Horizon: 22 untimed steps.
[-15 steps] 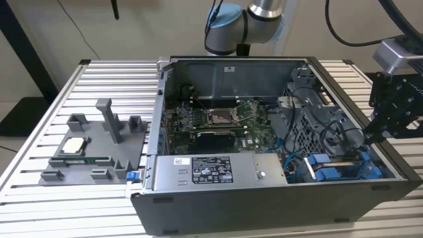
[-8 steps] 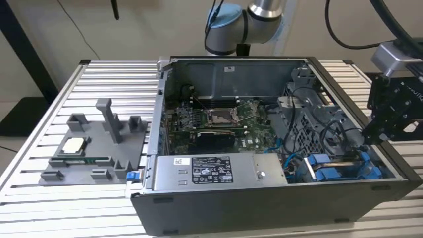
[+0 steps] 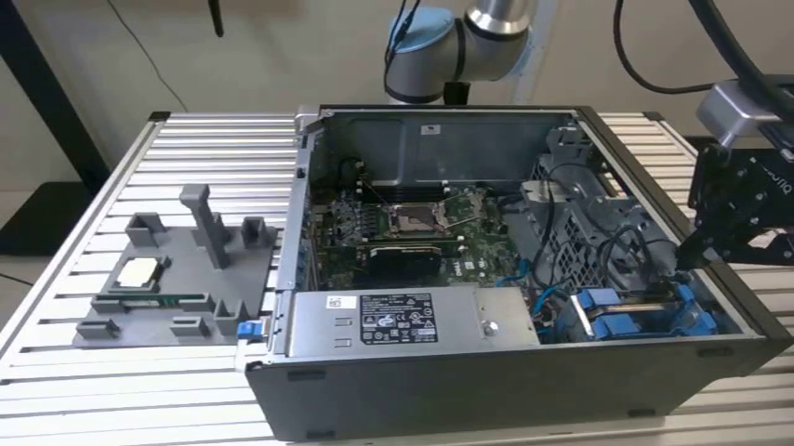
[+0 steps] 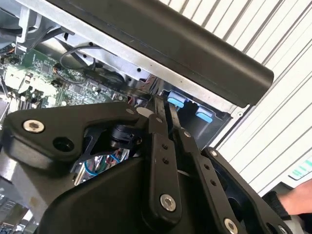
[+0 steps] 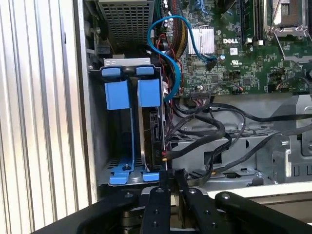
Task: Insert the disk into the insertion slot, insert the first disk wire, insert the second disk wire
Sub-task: 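Insert the second disk wire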
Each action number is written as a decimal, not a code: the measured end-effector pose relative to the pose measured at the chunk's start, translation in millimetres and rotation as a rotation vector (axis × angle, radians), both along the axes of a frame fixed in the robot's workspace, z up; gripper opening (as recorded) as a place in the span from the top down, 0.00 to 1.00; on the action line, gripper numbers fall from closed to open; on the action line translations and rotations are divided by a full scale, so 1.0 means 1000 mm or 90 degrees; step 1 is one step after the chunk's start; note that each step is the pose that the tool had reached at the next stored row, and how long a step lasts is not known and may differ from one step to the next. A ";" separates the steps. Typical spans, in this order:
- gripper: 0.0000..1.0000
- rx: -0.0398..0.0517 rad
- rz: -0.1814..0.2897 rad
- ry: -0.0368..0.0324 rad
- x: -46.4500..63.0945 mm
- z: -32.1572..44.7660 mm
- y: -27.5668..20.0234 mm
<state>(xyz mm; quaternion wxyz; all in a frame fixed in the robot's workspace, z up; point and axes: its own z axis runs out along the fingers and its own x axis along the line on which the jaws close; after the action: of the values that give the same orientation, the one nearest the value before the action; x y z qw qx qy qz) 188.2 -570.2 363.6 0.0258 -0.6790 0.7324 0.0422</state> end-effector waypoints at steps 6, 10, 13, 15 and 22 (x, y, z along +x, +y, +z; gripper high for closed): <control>0.89 0.0227 -0.003 0.0001 -0.003 0.0089 -0.0001; 0.89 0.0237 -0.004 0.0019 -0.002 0.0133 -0.0028; 0.82 0.0219 -0.005 0.0025 -0.002 0.0130 -0.0055; 0.70 0.0198 -0.005 0.0025 -0.002 0.0114 -0.0060; 0.64 0.0180 -0.010 0.0025 -0.001 0.0031 -0.0085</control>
<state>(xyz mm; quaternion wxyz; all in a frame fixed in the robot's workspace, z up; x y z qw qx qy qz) 187.2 -578.7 366.6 0.0343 -0.6727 0.7372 0.0536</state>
